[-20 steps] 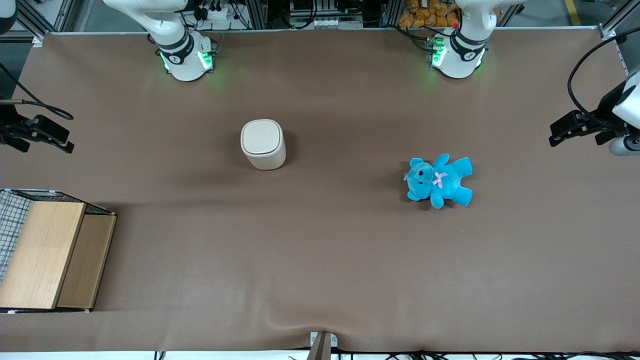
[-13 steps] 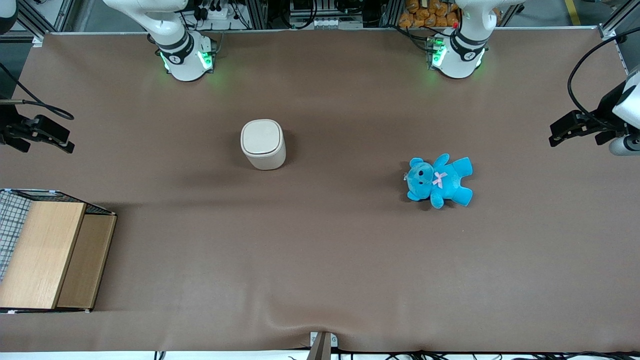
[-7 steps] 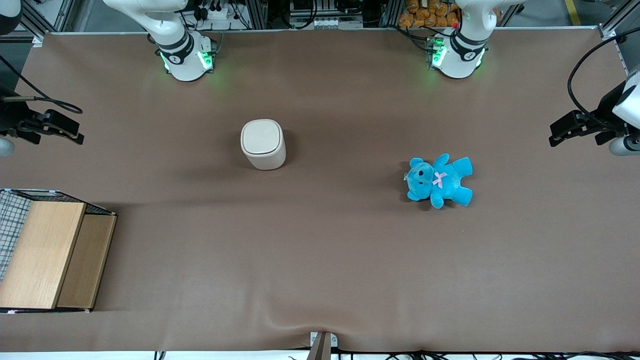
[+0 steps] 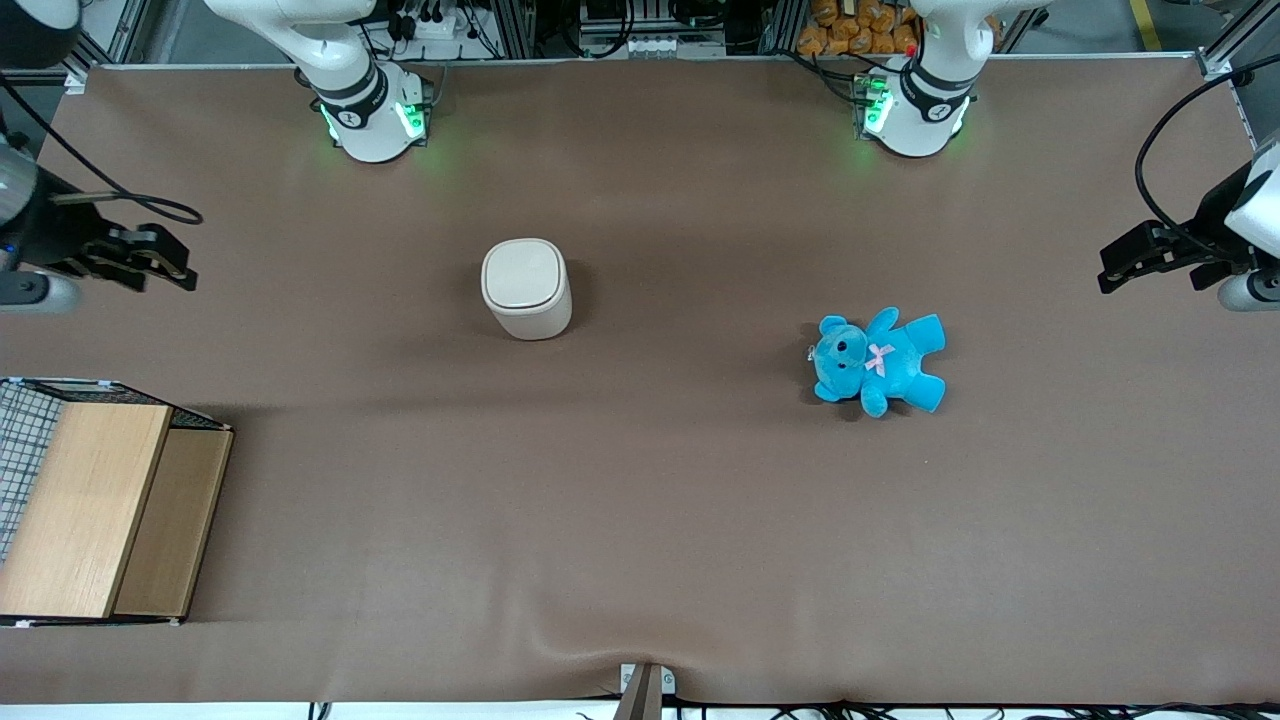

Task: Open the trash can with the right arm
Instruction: 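Move the right gripper over the white trash can's lid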

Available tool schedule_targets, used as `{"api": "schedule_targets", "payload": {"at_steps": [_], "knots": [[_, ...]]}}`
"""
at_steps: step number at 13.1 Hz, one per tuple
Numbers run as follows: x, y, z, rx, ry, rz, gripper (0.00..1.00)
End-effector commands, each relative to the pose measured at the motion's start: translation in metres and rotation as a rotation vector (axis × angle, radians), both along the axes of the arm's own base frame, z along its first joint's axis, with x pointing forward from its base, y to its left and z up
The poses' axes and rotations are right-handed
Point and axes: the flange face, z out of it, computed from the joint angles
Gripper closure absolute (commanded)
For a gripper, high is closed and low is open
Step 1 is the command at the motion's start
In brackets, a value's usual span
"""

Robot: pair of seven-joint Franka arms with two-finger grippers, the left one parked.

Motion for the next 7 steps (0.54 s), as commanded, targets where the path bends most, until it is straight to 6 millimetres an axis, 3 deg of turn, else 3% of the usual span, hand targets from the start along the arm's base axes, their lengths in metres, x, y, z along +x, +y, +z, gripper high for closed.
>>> {"api": "schedule_targets", "payload": {"at_steps": [1,2,6,7], "knots": [[-0.001,0.027,-0.014,0.015,0.036,-0.009,0.7],[-0.003,0.035,-0.019,0.052,0.055,-0.007,0.79],[-0.012,0.08,-0.048,0.075,0.107,0.041,0.92],[-0.014,0.085,-0.055,0.071,0.122,0.042,0.99]]}}
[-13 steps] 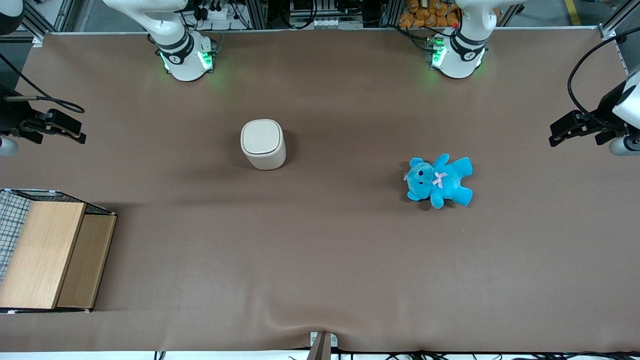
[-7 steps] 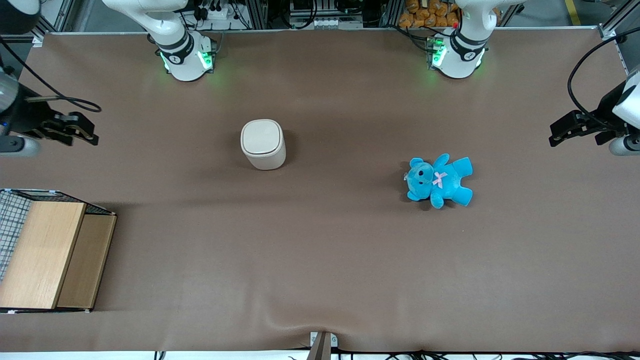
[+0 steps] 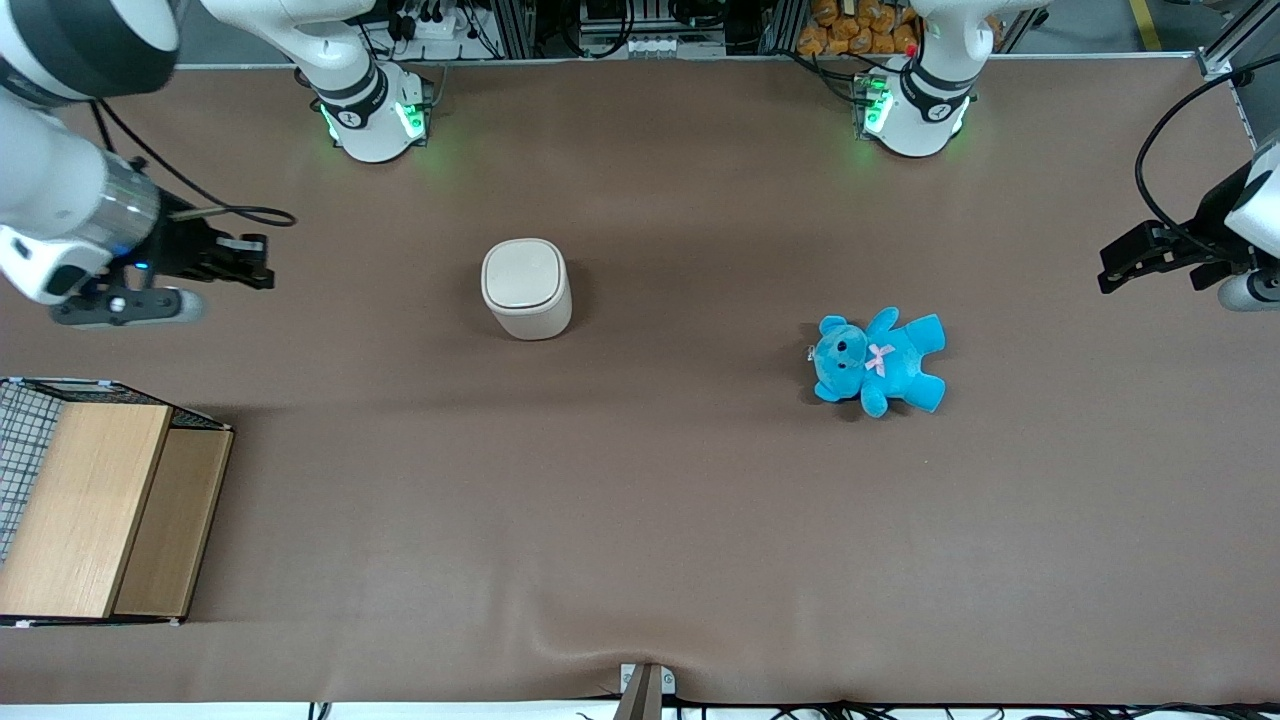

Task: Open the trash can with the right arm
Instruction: 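Move the right gripper over the white trash can's lid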

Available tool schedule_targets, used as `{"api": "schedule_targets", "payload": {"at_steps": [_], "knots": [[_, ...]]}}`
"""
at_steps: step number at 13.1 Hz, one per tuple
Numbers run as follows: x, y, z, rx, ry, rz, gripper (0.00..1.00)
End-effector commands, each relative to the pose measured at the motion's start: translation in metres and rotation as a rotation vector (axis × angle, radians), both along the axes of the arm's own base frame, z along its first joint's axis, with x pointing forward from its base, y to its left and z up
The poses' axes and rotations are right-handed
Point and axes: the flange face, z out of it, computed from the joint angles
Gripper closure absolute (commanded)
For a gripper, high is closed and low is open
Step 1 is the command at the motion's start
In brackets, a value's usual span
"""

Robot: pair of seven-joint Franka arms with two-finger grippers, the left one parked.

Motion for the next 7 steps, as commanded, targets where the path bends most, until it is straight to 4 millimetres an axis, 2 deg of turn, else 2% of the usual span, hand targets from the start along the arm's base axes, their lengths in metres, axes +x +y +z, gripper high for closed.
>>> {"api": "schedule_targets", "payload": {"at_steps": [1,5,7], "knots": [[-0.008,0.021,-0.016,0.0,0.021,-0.012,1.0],[-0.014,0.052,-0.044,-0.011,0.019,-0.016,1.0],[-0.021,0.067,-0.069,-0.023,0.026,-0.038,1.0]]}}
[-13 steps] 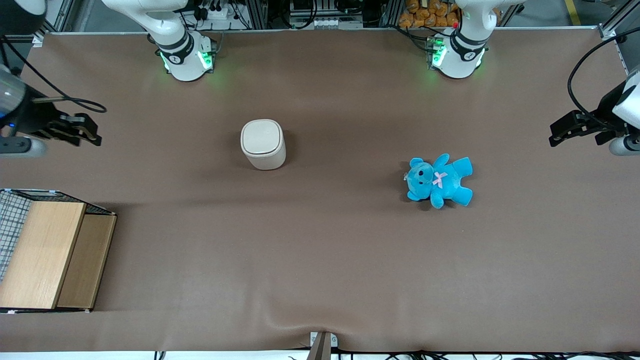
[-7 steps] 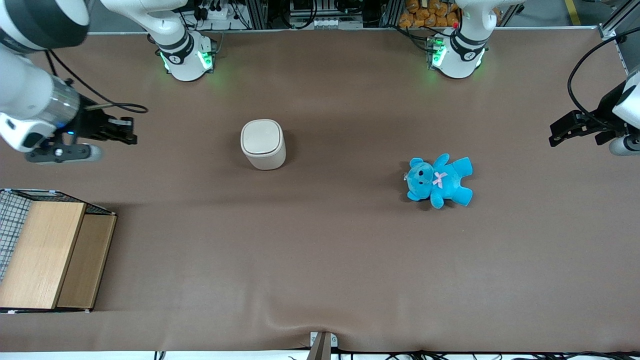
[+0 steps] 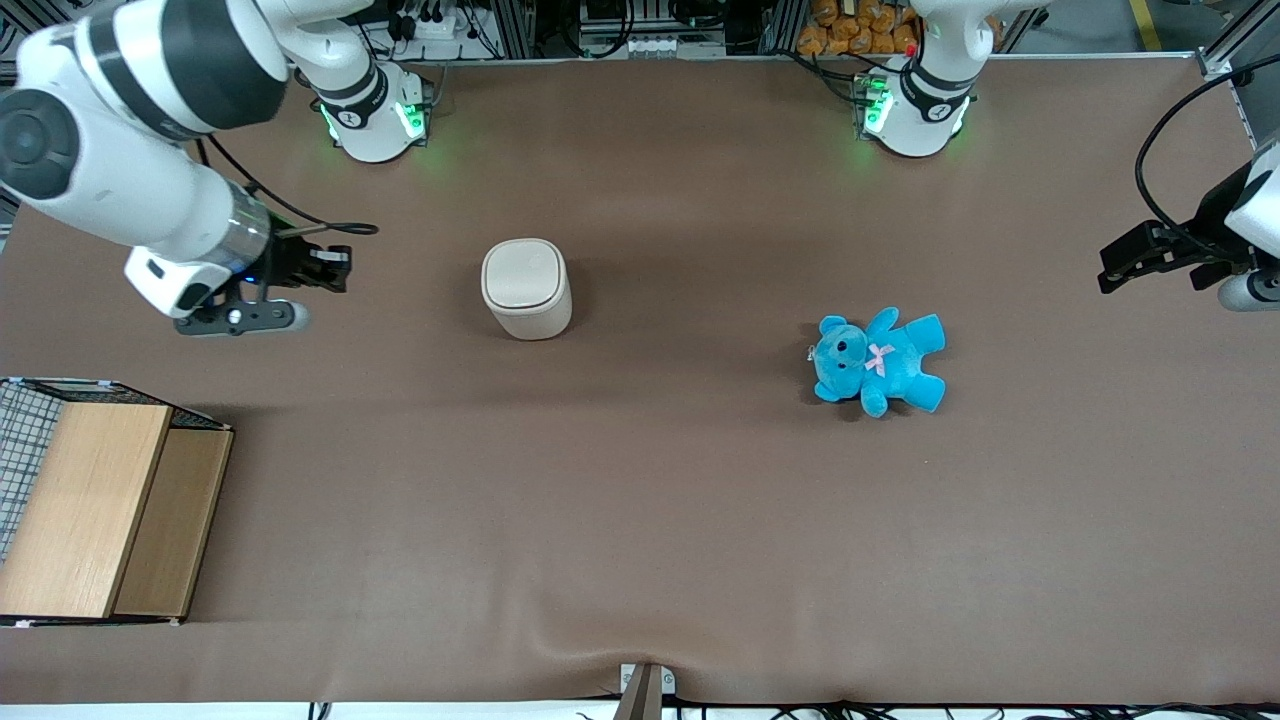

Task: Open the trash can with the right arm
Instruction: 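Move the right gripper over the white trash can's lid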

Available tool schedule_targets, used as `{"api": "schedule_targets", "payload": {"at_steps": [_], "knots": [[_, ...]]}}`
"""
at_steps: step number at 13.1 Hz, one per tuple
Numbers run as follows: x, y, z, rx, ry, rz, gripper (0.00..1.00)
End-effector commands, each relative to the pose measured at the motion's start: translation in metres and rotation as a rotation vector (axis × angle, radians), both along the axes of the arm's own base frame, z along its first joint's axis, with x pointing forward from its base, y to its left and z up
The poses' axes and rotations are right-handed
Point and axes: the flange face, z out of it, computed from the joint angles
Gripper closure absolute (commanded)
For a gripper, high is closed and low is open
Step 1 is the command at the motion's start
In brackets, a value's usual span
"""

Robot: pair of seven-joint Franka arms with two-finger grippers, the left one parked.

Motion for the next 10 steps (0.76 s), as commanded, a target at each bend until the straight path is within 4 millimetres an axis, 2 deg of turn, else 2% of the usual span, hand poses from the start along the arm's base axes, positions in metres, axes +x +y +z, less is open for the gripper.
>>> {"api": "schedule_targets", "payload": {"at_steps": [1,3,4,7,10], "knots": [[-0.018,0.031,-0.029,-0.012,0.0,-0.044,1.0],[-0.026,0.056,-0.039,-0.02,-0.016,-0.075,1.0],[-0.029,0.062,-0.043,-0.019,-0.022,-0.069,1.0],[-0.048,0.074,-0.083,-0.021,-0.033,-0.049,1.0],[-0.062,0.091,-0.105,-0.026,-0.043,-0.043,1.0]]}}
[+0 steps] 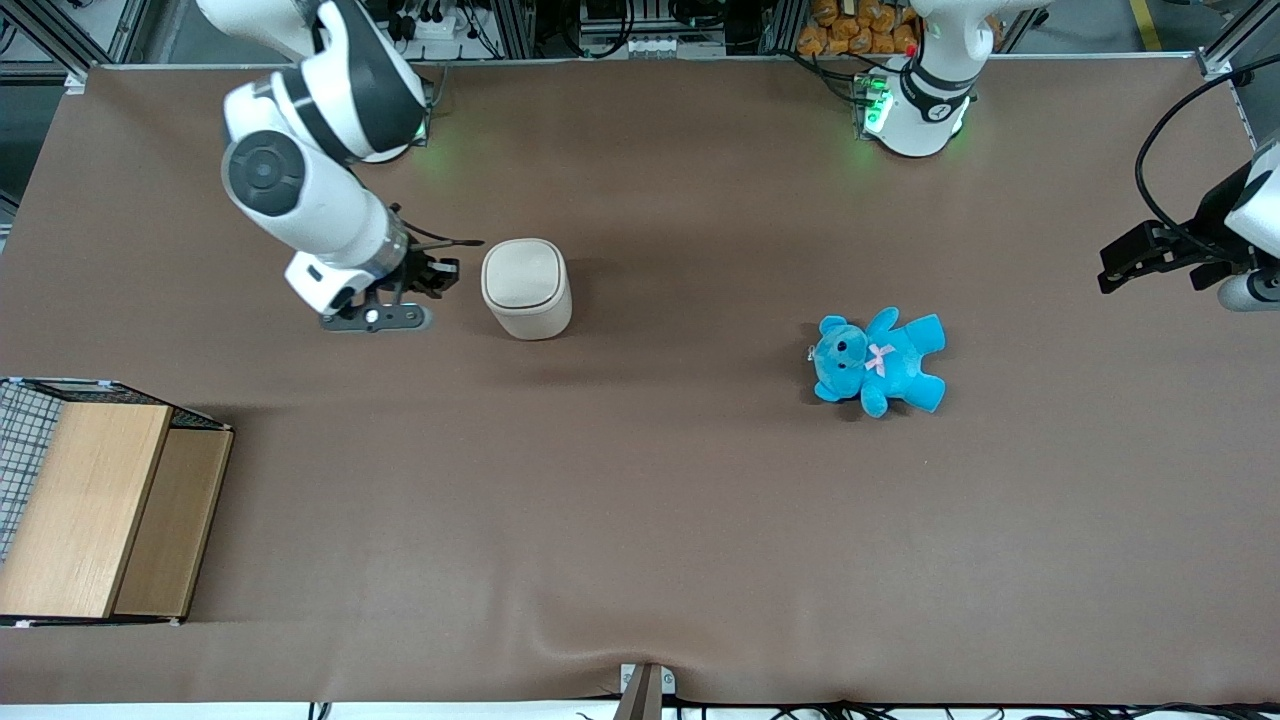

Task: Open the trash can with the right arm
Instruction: 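Move the right gripper over the white trash can's lid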

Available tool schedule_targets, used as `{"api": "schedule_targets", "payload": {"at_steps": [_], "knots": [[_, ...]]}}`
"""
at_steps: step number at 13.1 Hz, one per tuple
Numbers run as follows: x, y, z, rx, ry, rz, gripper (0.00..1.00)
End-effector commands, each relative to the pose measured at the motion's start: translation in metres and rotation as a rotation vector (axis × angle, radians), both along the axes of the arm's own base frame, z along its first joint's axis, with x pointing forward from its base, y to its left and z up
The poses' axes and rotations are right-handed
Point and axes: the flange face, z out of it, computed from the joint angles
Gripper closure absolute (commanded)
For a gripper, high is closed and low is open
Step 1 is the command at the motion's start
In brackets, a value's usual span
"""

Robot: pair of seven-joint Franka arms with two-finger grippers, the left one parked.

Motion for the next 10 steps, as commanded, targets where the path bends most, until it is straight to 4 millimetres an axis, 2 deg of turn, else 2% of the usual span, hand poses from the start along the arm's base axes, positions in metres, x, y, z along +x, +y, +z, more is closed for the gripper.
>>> {"api": "schedule_targets", "payload": {"at_steps": [1,2,5,10], "knots": [[-0.02,0.012,-0.012,0.009,-0.027,-0.006,1.0],[-0.026,0.017,-0.021,0.009,-0.033,0.006,1.0],[-0.034,0.032,-0.031,0.004,-0.038,0.043,1.0],[-0.046,0.039,-0.056,-0.002,-0.047,0.071,1.0]]}}
